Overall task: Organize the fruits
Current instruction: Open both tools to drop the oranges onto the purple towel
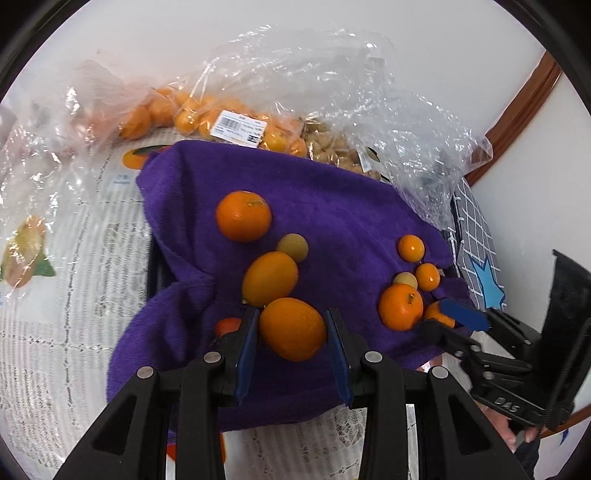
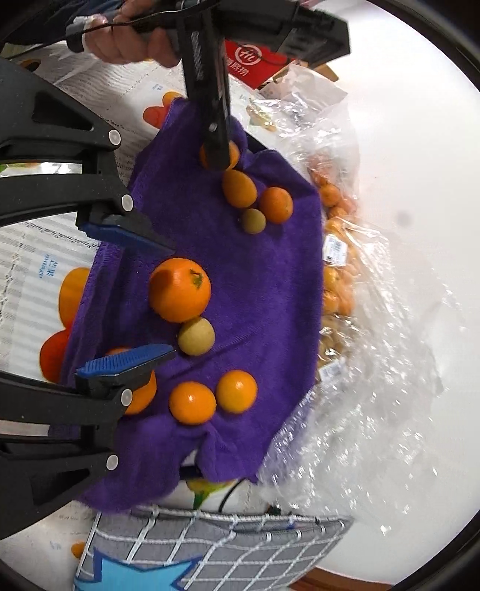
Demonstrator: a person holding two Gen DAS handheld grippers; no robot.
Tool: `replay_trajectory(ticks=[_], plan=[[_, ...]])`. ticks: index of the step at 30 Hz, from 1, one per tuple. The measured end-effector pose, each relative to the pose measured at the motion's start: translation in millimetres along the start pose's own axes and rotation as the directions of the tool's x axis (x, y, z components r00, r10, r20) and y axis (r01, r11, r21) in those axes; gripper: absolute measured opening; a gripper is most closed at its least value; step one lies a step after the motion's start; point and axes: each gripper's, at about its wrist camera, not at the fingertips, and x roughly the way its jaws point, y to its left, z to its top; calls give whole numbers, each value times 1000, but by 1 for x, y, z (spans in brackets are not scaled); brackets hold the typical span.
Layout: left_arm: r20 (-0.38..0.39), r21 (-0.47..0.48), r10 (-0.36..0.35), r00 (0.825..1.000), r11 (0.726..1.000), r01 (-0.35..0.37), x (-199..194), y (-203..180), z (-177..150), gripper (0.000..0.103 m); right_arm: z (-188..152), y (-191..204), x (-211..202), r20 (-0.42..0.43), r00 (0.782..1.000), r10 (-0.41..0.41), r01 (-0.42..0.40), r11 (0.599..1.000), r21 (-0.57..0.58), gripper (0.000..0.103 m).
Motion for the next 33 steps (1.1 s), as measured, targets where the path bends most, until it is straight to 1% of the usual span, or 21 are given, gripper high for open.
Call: replay_trajectory(ticks=[4, 7, 14, 22, 29, 33], plan=[[-18, 15, 20, 1000, 1000, -20, 8, -8, -1, 34, -1, -4, -13, 28, 1000, -14, 14, 1000, 8, 50], [-20, 24, 50, 999, 998, -49, 13, -12, -2, 34, -3, -7, -20, 38, 999, -18, 17, 1000, 21, 50], [-19, 25, 109, 994, 994, -108, 22, -14, -3, 34, -10, -19, -23, 29, 999, -33, 31, 997, 66, 50], [-3, 36, 131, 991, 991, -131, 23, -16, -4, 35, -14, -24, -21, 23, 999, -41, 39, 994, 102, 50], [14, 60, 162, 987, 985, -163, 25, -21, -6, 35, -16, -23, -17, 12, 999, -41, 40, 994, 101, 50], [18, 57, 163, 986, 985, -164, 25, -21, -6, 35, -17, -23, -15, 10, 999, -52, 50, 994, 95, 50]])
